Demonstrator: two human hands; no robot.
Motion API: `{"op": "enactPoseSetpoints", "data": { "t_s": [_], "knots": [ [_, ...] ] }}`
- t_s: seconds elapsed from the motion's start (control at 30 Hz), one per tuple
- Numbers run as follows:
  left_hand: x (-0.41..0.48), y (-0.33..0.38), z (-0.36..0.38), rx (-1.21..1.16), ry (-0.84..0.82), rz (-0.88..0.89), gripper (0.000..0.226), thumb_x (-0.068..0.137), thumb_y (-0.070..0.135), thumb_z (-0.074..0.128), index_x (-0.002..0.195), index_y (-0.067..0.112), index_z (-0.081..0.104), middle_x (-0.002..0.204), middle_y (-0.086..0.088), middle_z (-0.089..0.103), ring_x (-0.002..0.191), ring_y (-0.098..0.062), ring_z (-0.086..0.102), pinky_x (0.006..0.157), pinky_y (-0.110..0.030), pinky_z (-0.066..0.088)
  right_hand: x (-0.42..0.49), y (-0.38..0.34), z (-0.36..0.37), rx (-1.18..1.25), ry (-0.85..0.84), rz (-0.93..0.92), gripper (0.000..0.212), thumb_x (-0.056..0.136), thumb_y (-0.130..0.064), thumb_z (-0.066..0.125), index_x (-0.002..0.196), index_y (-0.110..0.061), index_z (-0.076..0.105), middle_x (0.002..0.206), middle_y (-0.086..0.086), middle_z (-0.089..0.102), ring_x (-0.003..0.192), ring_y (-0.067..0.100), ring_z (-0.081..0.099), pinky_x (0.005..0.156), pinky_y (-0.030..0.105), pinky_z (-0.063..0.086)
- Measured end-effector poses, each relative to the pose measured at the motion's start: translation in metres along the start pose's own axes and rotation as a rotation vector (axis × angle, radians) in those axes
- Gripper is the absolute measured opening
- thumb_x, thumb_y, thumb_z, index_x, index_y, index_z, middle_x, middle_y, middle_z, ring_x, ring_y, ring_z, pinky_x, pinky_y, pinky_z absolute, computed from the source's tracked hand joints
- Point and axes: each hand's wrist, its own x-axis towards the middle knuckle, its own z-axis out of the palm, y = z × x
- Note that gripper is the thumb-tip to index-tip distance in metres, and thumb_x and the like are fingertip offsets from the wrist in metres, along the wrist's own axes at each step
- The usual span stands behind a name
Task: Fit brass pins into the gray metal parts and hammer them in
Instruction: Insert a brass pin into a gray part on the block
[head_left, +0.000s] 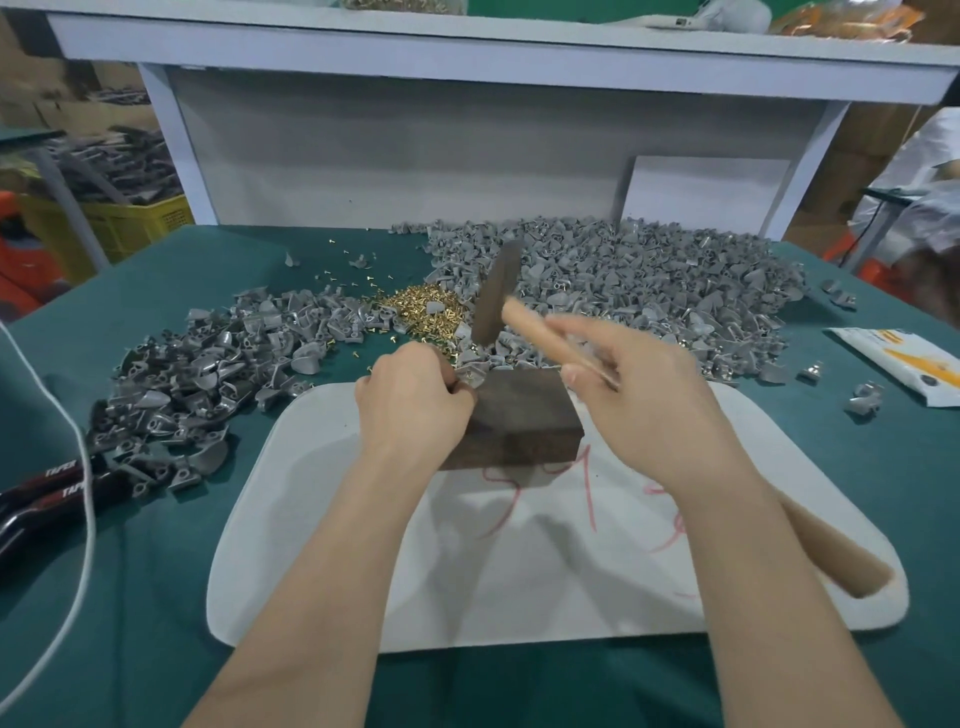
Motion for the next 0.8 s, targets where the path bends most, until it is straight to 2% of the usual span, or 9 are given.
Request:
{"op": "enactPoseSetpoints", "data": {
  "t_s": [0.1,0.17,0.27,0.33,0.47,0.57,0.67,0.73,0.8],
  "knots": [
    [-0.001,0.001,0.0,-0.018,-0.001,0.005,0.01,0.082,0.017,0.061,0.078,0.01,0.067,0.088,-0.006,0.068,0.092,-0.031,0.059,0.086,-0.04,0.047,0.013,0.014,0.008,0.076,0.161,0.091,0.04,0.093,-0.022,0.052,0.131,-0.037,0.051,0.112,0.0,0.066,0.1,0.023,0.058,0.081,0.026,0.04],
    [-0.002,0.003,0.0,-0.045,-0.015,0.018,0.01,0.084,0.018,0.062,0.074,0.016,0.064,0.088,-0.002,0.067,0.094,-0.028,0.06,0.089,-0.041,0.047,0.018,0.03,0.015,0.118,0.124,0.205,0.039,0.092,-0.021,0.053,0.131,-0.029,0.052,0.111,0.004,0.065,0.089,0.024,0.059,0.076,0.028,0.042],
    [-0.003,0.006,-0.001,-0.112,-0.043,0.045,0.017,0.086,0.02,0.064,0.073,0.026,0.057,0.087,0.003,0.066,0.097,-0.024,0.062,0.094,-0.042,0.045,0.017,0.051,0.025,0.363,-0.035,0.434,0.033,0.09,-0.023,0.058,0.123,-0.029,0.057,0.079,0.002,0.058,0.05,0.016,0.047,0.044,0.024,0.038],
    [-0.004,0.007,-0.001,-0.121,-0.066,0.068,0.022,0.087,0.022,0.065,0.07,0.031,0.053,0.087,0.007,0.064,0.099,-0.022,0.062,0.096,-0.041,0.044,0.017,0.059,0.03,0.33,-0.069,0.479,0.024,0.088,-0.031,0.059,0.112,-0.033,0.062,0.064,-0.003,0.053,0.046,0.014,0.042,0.043,0.021,0.032],
    [-0.005,0.008,-0.001,-0.112,-0.098,0.09,0.031,0.087,0.024,0.065,0.065,0.035,0.049,0.087,0.01,0.063,0.102,-0.019,0.062,0.099,-0.041,0.041,0.019,0.058,0.032,0.061,-0.088,0.372,0.025,0.086,-0.045,0.059,0.106,-0.032,0.068,0.085,-0.002,0.067,0.073,0.016,0.057,0.054,0.024,0.037],
    [-0.004,0.007,0.001,-0.106,-0.1,0.115,0.021,0.087,0.026,0.065,0.071,0.034,0.055,0.095,0.01,0.067,0.104,-0.018,0.06,0.098,-0.041,0.04,0.02,0.052,0.031,-0.036,0.003,0.278,0.032,0.087,-0.047,0.059,0.109,-0.027,0.068,0.093,0.001,0.063,0.084,0.019,0.057,0.068,0.027,0.04],
    [-0.003,0.007,0.004,-0.081,-0.088,0.136,0.015,0.087,0.028,0.064,0.076,0.034,0.056,0.1,0.009,0.067,0.107,-0.019,0.058,0.097,-0.038,0.039,0.024,0.033,0.034,0.099,0.102,0.074,0.026,0.086,-0.038,0.063,0.109,-0.027,0.069,0.092,-0.005,0.061,0.082,0.004,0.055,0.079,0.023,0.044],
    [-0.002,0.006,0.005,-0.078,-0.07,0.145,0.015,0.087,0.029,0.064,0.076,0.034,0.055,0.101,0.008,0.067,0.109,-0.02,0.057,0.094,-0.036,0.038,0.026,0.018,0.038,0.182,0.03,-0.013,0.019,0.084,-0.03,0.067,0.103,-0.027,0.07,0.084,-0.011,0.062,0.071,-0.005,0.051,0.072,0.014,0.04],
    [-0.002,0.005,0.007,-0.067,-0.054,0.144,0.013,0.087,0.029,0.063,0.078,0.034,0.056,0.102,0.008,0.066,0.109,-0.021,0.055,0.092,-0.035,0.035,0.028,0.009,0.043,0.178,-0.021,-0.024,0.012,0.084,-0.025,0.067,0.095,-0.026,0.071,0.08,-0.01,0.064,0.071,-0.001,0.055,0.074,0.019,0.044]
  ]
}}
